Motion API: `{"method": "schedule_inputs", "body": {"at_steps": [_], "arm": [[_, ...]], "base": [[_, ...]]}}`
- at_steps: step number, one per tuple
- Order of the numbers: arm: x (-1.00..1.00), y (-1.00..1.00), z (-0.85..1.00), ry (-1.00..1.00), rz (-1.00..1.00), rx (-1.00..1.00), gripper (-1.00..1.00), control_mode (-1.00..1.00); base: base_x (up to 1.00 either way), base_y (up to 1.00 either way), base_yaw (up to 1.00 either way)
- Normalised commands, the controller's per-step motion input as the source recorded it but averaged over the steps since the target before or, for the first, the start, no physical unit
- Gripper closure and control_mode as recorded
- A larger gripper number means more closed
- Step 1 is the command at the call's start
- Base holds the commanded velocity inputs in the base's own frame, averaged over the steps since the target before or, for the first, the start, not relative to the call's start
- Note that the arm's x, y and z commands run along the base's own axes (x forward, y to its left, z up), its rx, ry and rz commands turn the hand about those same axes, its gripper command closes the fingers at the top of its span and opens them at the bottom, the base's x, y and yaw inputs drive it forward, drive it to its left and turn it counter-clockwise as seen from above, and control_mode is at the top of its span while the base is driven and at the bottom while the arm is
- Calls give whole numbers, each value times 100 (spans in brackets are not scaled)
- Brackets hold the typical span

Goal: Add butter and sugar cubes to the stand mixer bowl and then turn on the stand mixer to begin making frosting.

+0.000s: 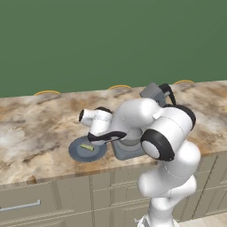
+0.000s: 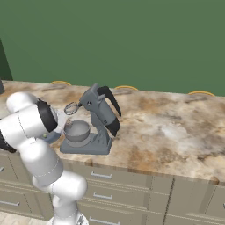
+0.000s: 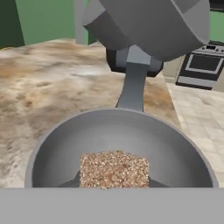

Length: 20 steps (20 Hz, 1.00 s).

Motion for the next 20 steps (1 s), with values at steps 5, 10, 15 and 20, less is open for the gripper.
{"method": "schedule_inputs", "body": {"at_steps": [5,10,15,20], "arm": [[0,-11,-14,0,-1,0,-100,-100],[0,-7,-7,0,0,0,-100,-100],[0,1,0,0,0,0,-100,-100],[0,12,6,0,0,0,-100,-100]], "base": [[0,0,0],[0,0,0],[0,0,0],[0,0,0]]}}
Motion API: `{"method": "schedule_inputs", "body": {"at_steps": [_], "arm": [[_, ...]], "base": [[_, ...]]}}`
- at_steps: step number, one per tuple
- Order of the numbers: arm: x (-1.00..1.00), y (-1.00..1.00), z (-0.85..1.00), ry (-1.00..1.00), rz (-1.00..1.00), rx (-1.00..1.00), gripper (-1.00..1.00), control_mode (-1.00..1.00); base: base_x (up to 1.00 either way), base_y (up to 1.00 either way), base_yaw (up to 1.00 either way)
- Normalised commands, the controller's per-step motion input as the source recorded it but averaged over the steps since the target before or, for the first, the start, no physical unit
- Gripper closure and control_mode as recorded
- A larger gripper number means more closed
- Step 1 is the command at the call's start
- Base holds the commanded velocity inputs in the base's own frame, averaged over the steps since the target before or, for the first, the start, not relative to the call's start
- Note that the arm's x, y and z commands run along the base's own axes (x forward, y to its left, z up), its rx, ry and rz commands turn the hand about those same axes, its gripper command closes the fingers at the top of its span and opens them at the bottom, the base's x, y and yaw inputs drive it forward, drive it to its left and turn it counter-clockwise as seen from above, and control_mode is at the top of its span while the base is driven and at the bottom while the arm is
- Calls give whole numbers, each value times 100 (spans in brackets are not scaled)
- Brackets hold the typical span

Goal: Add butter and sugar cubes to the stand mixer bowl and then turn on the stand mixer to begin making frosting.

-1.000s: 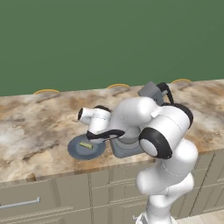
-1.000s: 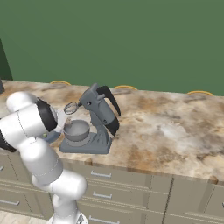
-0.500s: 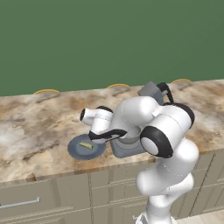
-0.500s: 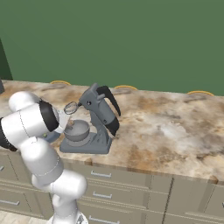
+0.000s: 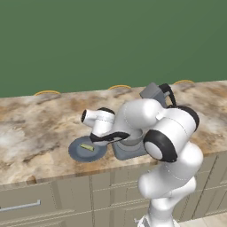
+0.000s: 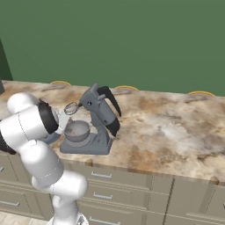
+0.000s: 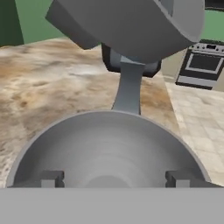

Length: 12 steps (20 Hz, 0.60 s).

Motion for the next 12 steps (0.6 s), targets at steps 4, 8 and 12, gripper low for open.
{"method": "schedule_inputs", "body": {"at_steps": [4,8,12], "arm": [[-2,21,14,0,0,3,-100,-100],[-17,64,41,-1,0,2,-100,-100],[-17,85,56,0,0,0,-100,-100]], "base": [[0,0,0],[0,0,0],[0,0,0]]}}
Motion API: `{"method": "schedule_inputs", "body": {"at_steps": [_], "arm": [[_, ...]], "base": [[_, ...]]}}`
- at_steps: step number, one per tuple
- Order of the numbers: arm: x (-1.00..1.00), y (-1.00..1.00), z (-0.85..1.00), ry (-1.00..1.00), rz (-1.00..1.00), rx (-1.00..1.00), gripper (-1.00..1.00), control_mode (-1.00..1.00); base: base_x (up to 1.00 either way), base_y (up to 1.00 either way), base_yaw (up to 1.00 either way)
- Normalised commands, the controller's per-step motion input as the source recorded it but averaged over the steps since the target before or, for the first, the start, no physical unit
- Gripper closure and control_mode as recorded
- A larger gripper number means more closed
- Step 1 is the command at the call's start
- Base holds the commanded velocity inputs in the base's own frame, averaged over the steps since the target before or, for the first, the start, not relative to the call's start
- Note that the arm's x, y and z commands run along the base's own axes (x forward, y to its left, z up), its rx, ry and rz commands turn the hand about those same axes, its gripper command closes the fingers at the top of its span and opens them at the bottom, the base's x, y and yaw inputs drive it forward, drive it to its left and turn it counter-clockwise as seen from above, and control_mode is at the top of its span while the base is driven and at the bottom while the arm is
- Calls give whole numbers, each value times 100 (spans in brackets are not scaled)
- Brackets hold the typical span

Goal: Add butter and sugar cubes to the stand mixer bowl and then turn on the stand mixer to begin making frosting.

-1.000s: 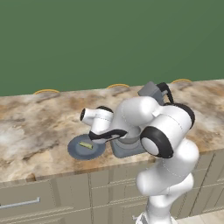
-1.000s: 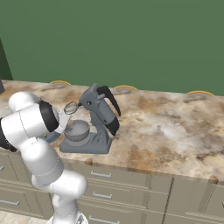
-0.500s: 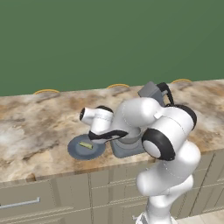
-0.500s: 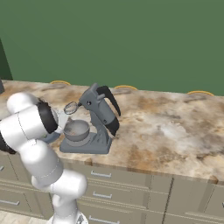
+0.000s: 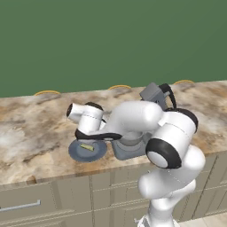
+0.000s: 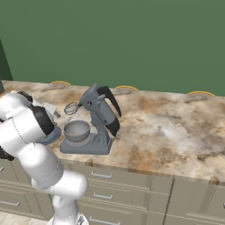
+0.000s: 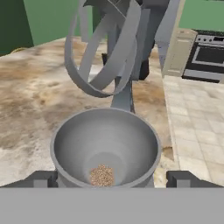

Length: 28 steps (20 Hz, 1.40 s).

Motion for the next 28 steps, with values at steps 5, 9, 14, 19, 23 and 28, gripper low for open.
{"method": "schedule_inputs", "body": {"at_steps": [5,9,14,19,23,28], "arm": [[-22,70,26,0,0,0,-100,-100],[-3,34,0,0,0,7,-100,-100],[0,6,-11,0,0,19,-100,-100],[-5,0,-28,-6,0,15,-100,-100],[-8,0,-33,-17,0,9,-100,-100],[0,0,-18,-14,-2,6,-100,-100]], "base": [[0,0,0],[0,0,0],[0,0,0],[0,0,0],[0,0,0],[0,0,0]]}}
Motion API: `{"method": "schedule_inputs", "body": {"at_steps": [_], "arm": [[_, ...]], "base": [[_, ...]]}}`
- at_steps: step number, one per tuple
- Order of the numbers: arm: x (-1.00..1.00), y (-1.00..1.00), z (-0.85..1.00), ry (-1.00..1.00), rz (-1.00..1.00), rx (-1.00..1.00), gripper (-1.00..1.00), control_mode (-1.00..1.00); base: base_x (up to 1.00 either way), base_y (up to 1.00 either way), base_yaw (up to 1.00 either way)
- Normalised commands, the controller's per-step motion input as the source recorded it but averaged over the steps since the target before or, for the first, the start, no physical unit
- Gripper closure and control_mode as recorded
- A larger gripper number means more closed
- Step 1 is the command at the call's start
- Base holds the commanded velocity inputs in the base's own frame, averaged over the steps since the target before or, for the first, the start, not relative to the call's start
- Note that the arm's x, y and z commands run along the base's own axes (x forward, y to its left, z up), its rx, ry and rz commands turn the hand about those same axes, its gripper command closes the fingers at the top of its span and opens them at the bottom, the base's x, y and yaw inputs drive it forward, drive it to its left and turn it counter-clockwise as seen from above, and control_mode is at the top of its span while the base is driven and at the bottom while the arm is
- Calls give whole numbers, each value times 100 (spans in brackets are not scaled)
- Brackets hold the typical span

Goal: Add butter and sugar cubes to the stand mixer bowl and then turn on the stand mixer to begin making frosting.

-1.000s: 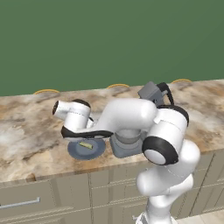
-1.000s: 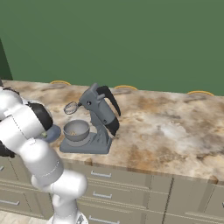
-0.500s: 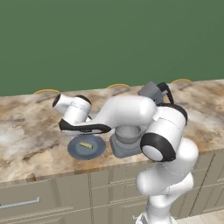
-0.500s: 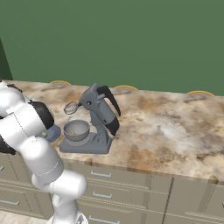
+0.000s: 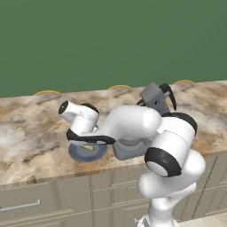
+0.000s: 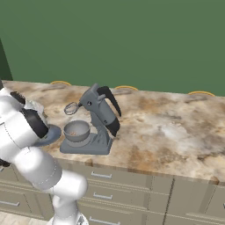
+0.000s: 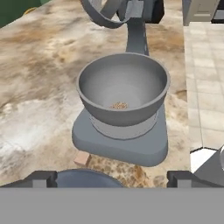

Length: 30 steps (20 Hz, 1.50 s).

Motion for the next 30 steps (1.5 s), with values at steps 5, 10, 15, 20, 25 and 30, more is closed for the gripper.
{"method": "schedule_inputs", "body": {"at_steps": [5,10,15,20,25,30], "arm": [[0,0,-6,-1,-3,10,-100,-100],[0,0,-5,0,-6,10,-100,-100],[0,0,-8,0,-8,1,-100,-100],[4,0,-12,0,-8,0,-100,-100],[7,0,-5,0,-8,0,-100,-100],[3,-2,-5,0,-8,0,-100,-100]], "base": [[0,0,0],[0,0,0],[0,0,0],[0,0,0],[0,0,0],[0,0,0]]}}
